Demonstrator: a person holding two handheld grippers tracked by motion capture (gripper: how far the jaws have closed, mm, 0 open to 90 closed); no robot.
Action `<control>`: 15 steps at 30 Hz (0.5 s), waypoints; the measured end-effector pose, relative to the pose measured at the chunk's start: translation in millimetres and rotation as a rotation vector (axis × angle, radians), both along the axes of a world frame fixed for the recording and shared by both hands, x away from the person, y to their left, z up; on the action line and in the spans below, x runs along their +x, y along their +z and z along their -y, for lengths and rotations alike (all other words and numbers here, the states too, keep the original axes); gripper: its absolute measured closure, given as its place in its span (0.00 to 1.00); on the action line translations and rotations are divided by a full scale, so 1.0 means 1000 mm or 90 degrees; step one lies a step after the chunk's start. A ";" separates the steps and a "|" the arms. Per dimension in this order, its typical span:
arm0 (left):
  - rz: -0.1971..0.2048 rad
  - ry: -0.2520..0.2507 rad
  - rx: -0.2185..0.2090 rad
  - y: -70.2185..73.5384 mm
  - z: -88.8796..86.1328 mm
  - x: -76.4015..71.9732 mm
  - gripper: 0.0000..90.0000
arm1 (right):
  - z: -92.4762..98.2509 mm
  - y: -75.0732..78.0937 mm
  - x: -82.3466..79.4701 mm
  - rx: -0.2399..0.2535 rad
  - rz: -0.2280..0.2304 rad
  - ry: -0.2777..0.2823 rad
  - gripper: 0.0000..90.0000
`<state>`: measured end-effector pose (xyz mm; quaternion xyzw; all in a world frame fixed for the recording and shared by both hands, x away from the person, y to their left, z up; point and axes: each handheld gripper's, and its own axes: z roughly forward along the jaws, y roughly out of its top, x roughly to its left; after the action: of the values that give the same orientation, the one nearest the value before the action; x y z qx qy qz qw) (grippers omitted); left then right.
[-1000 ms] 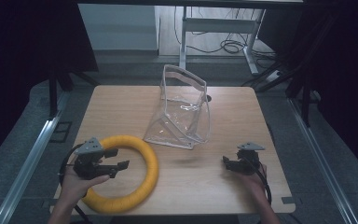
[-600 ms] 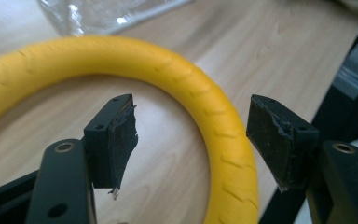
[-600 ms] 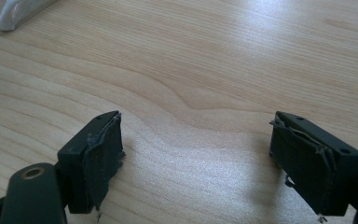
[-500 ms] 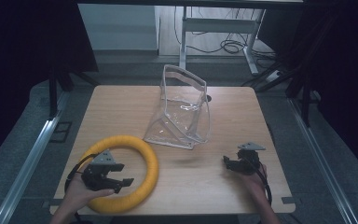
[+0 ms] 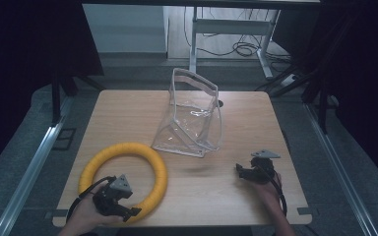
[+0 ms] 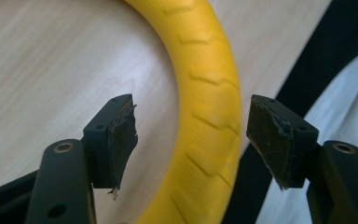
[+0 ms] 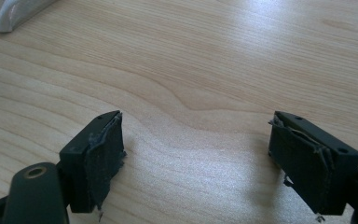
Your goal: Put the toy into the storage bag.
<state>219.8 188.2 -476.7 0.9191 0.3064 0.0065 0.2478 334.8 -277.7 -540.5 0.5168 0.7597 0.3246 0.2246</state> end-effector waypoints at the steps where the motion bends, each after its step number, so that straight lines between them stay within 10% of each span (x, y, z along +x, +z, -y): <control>1: -0.003 -0.005 0.009 -0.001 0.001 -0.002 0.37 | 0.000 0.000 0.000 0.000 0.000 0.000 0.20; 15: -0.017 -0.038 0.126 -0.021 0.024 -0.009 0.41 | 0.000 0.000 0.000 0.000 0.000 0.000 0.20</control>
<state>210.5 164.7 -497.3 0.9478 0.2799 0.0171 0.1518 334.8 -277.7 -540.4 0.5169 0.7596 0.3245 0.2248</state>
